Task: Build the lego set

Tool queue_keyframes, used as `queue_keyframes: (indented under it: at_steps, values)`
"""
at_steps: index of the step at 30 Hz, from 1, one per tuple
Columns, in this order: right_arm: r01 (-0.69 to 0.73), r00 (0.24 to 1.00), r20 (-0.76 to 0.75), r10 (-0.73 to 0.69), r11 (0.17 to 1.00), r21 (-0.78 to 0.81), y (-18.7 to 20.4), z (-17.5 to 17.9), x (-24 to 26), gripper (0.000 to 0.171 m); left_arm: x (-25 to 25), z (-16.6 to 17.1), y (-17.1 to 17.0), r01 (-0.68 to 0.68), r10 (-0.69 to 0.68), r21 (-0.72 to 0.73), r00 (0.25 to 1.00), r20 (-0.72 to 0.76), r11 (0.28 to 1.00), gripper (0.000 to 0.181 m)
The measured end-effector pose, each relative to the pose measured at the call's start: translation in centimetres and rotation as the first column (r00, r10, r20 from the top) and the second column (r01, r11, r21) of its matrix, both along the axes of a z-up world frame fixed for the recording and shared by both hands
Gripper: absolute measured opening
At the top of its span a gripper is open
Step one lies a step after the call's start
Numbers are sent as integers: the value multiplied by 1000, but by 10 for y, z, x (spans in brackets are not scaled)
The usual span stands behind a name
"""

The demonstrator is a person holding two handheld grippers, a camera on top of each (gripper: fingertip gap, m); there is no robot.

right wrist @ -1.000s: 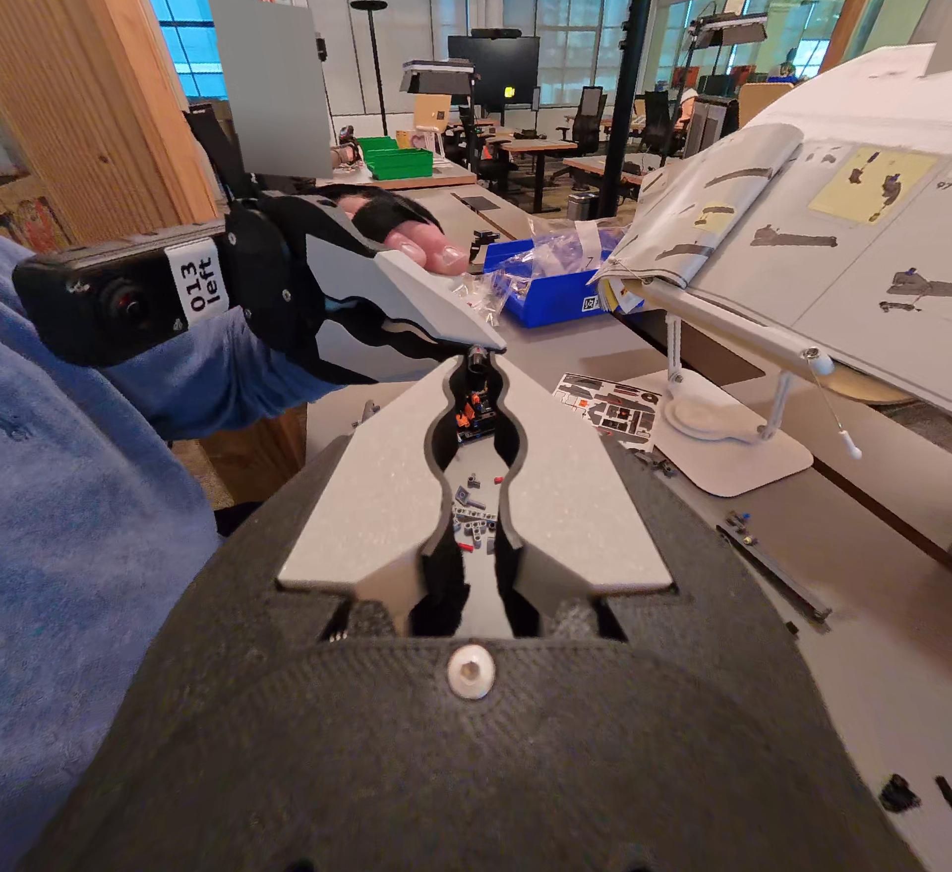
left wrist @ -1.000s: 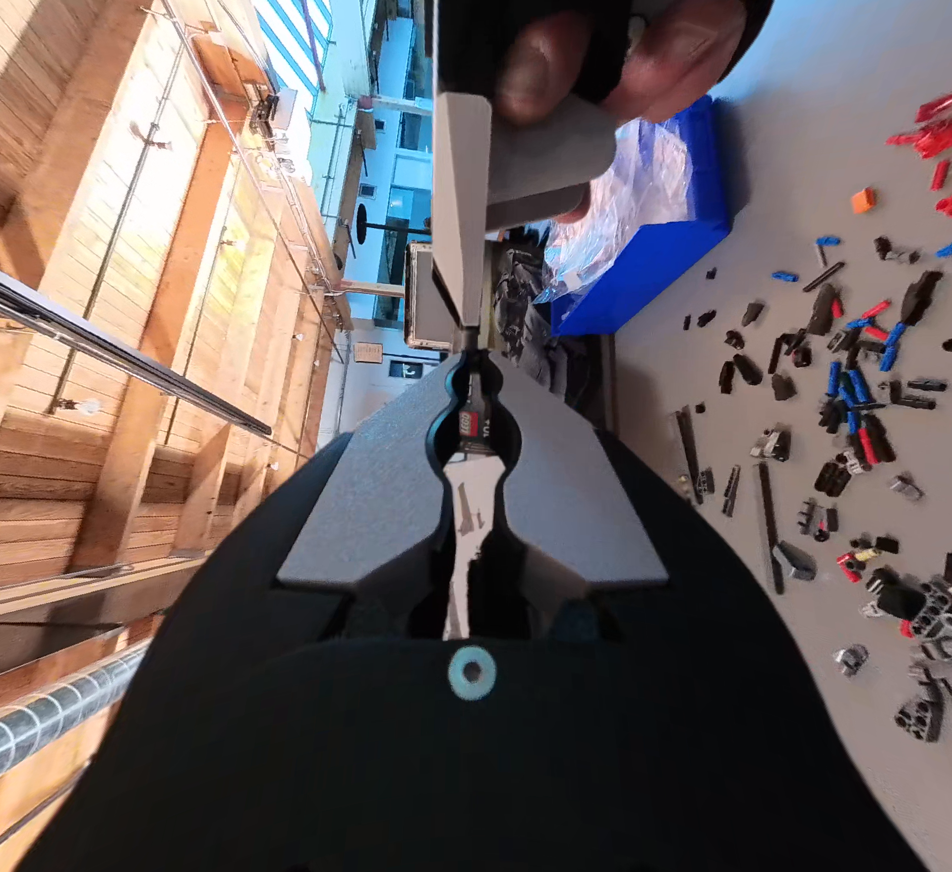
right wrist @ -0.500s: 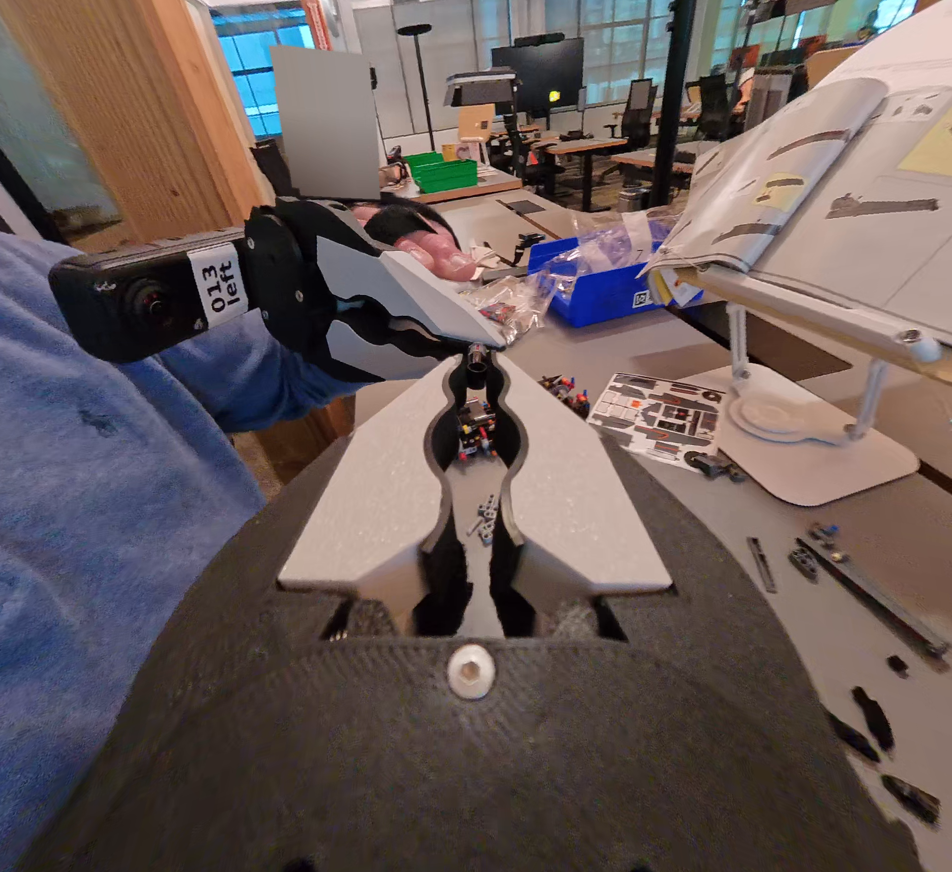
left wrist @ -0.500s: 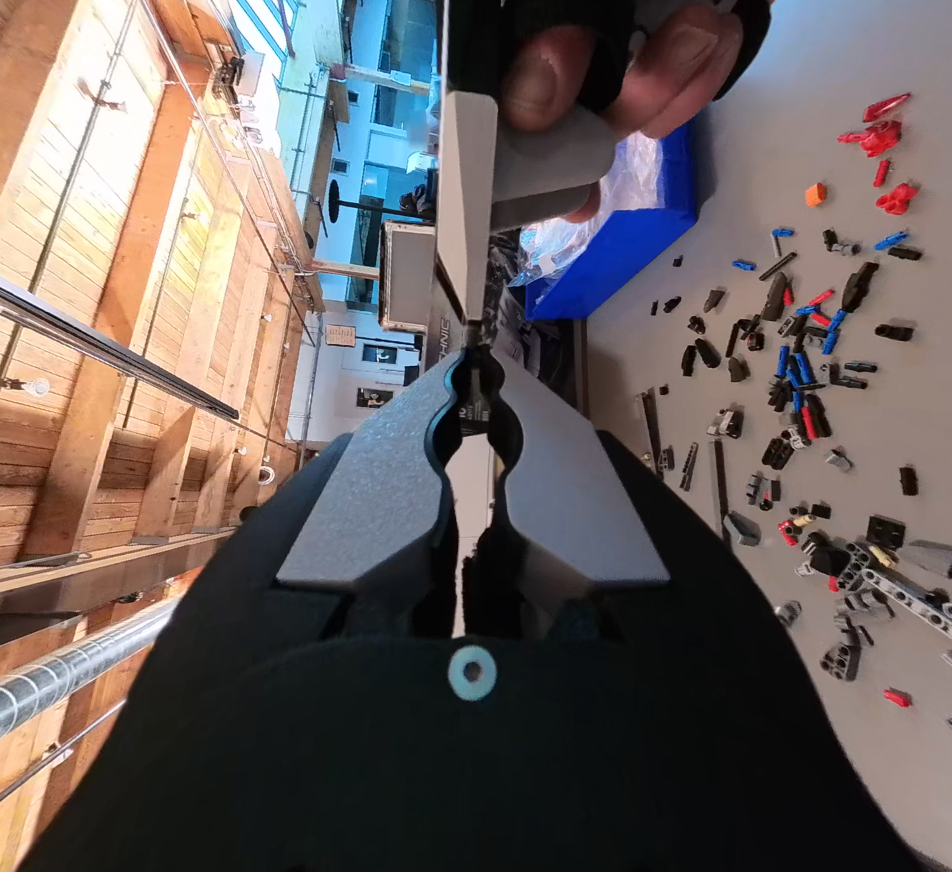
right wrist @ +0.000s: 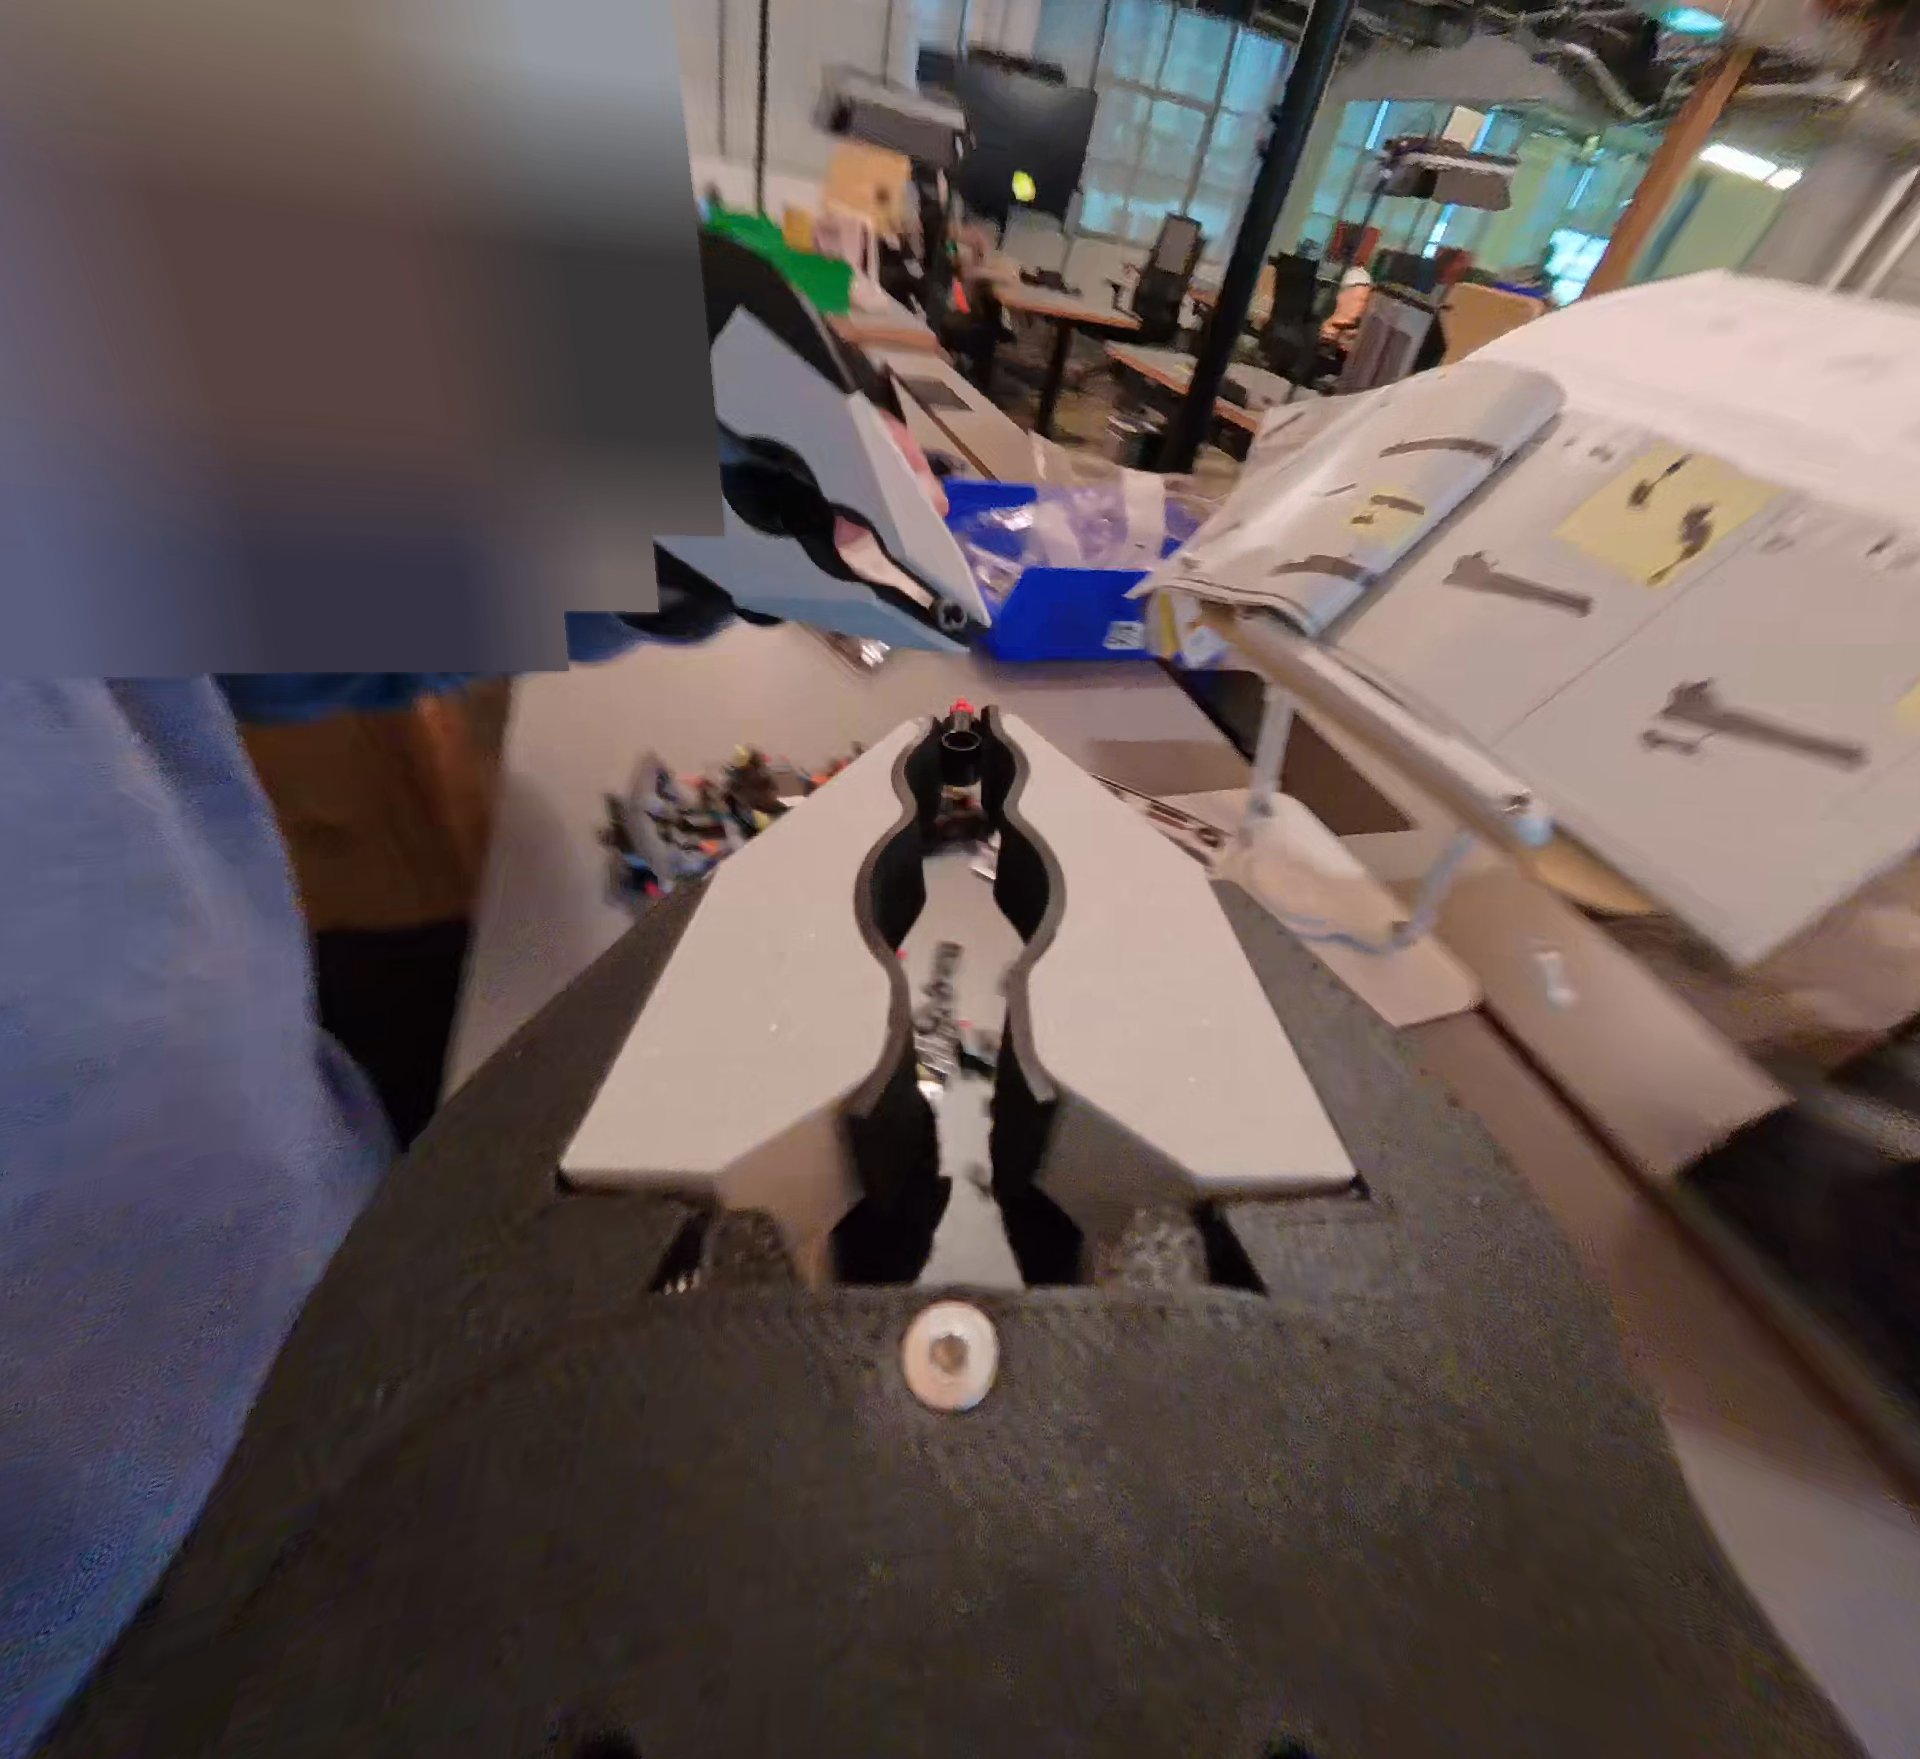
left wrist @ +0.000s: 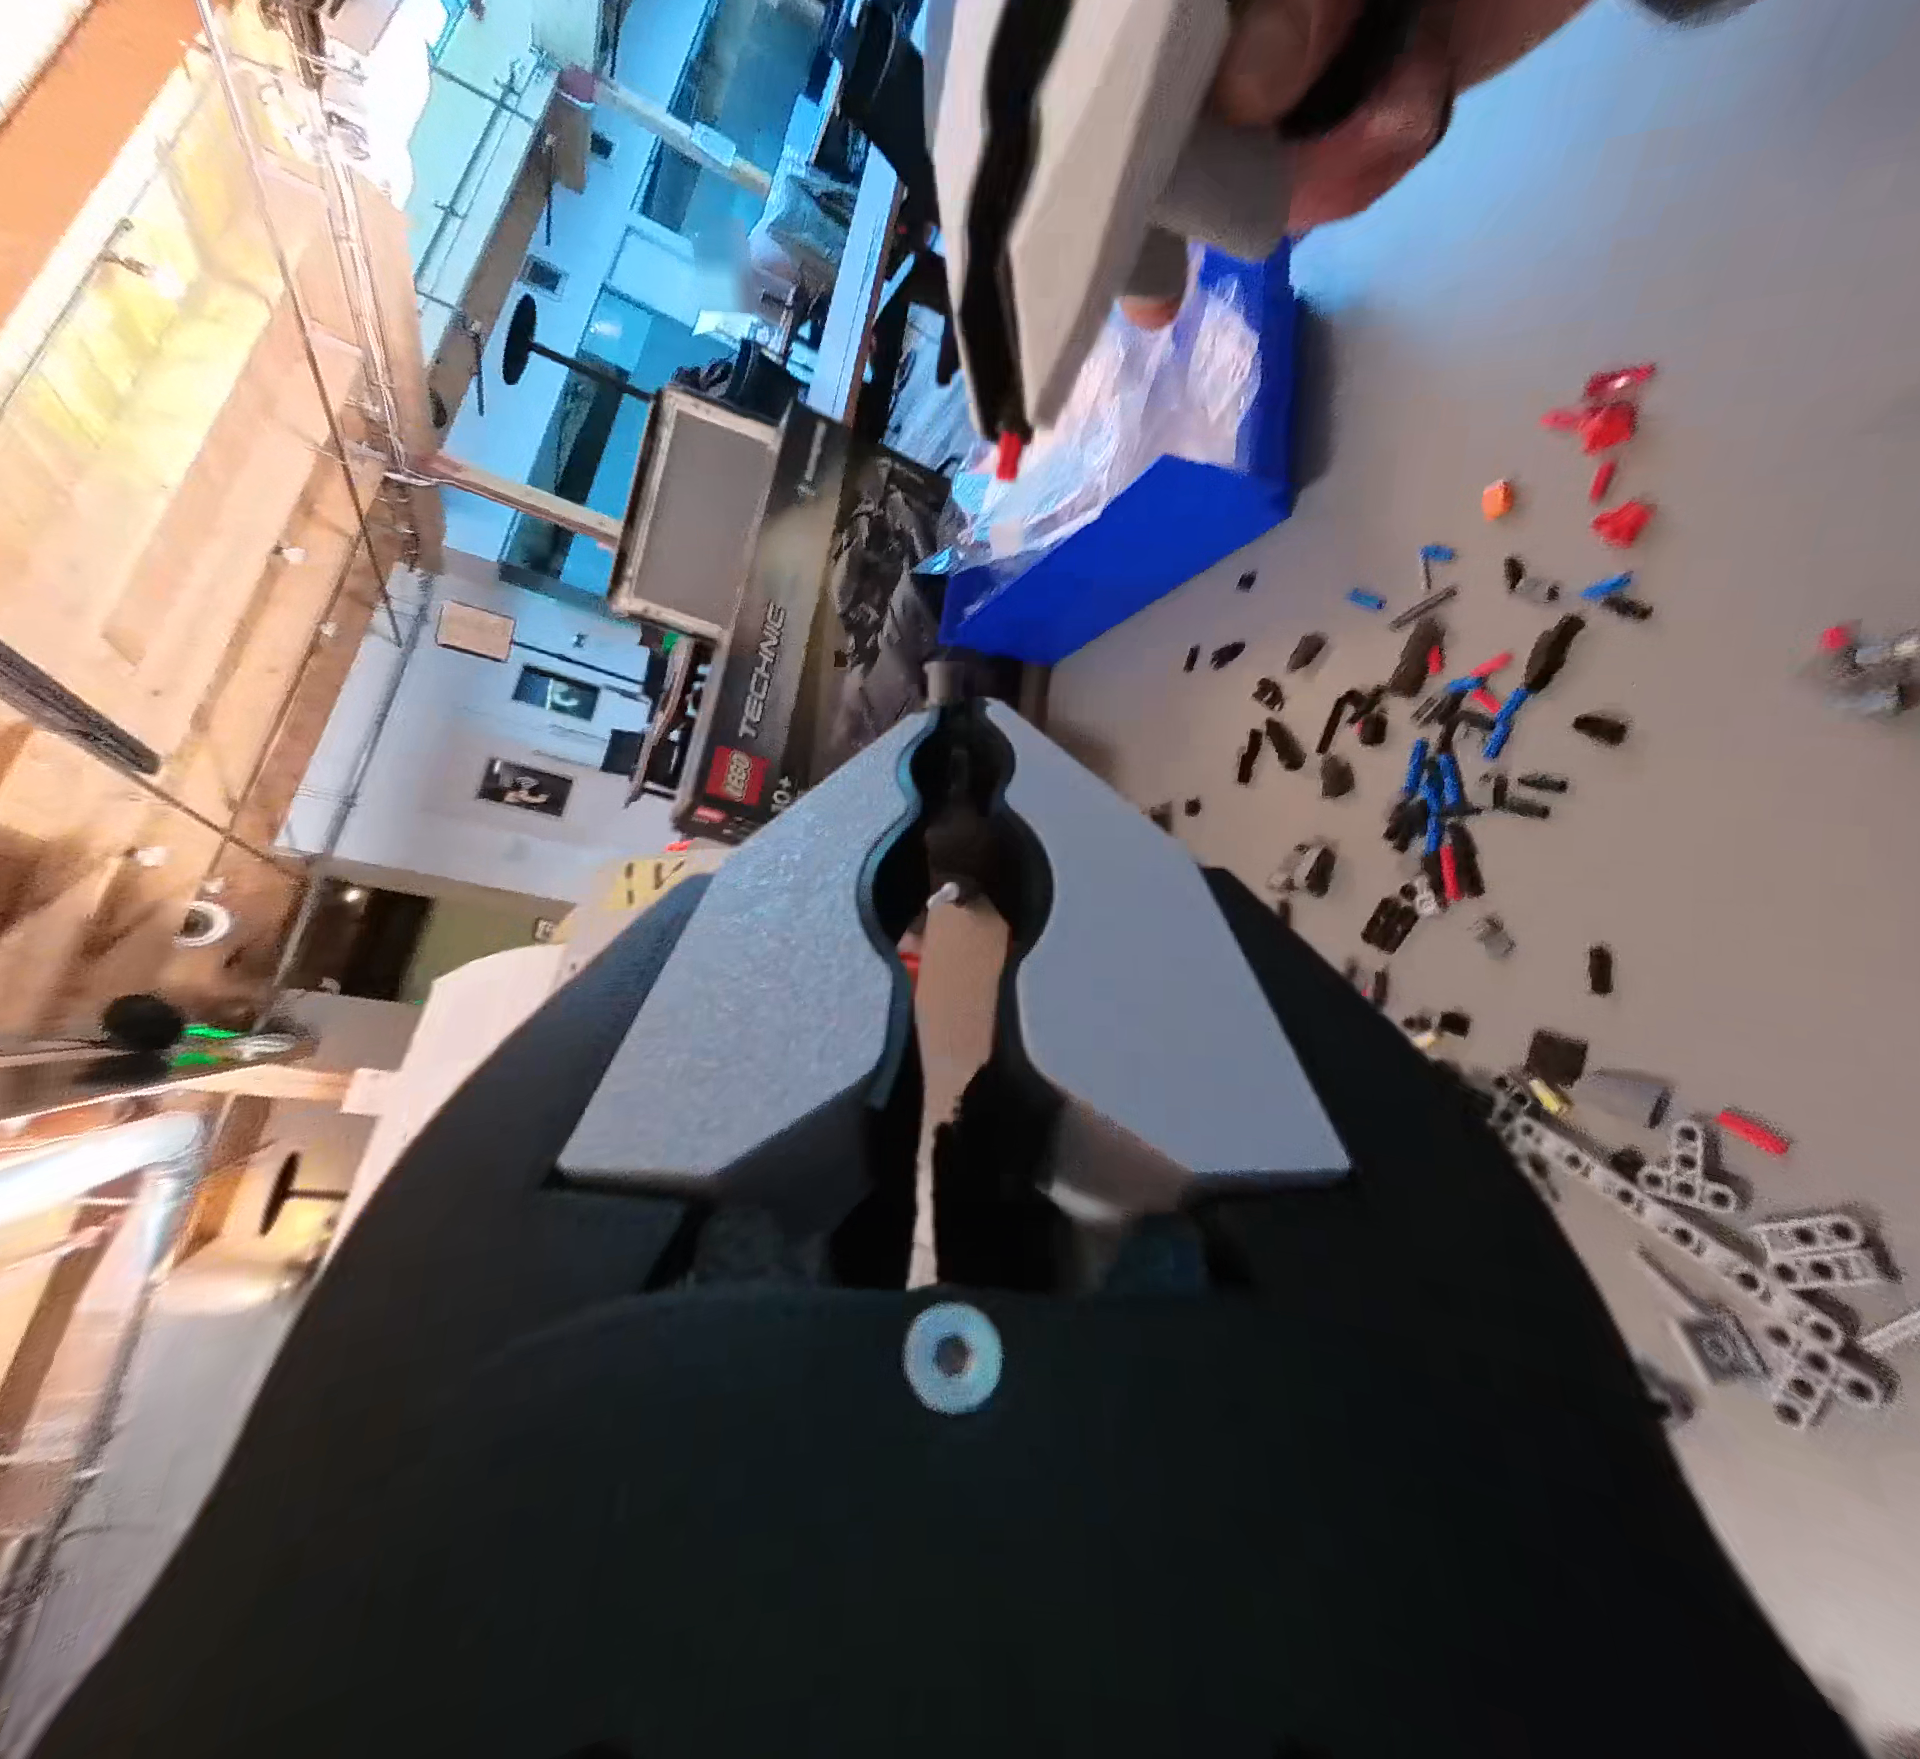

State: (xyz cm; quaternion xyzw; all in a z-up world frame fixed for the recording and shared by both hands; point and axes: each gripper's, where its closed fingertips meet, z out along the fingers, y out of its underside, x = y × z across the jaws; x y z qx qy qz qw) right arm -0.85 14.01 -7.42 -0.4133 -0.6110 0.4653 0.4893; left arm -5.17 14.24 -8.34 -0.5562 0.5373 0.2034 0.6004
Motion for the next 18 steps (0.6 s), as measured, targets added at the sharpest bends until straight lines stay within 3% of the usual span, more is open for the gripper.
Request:
queue_keyframes:
  at_steps: [3, 18]
  values:
    - [13, 1000, 20, -16, 989, 145, -7, 1, -10, 5, 2, 1, 1, 35, -34, -23, 998, 56, 999, 0]
    - [54, 991, 76, -107, 861, 506, -9, -1, -27, 4, 8, -7, 0, 146, -127, -140, 982, 138, 979, 1]
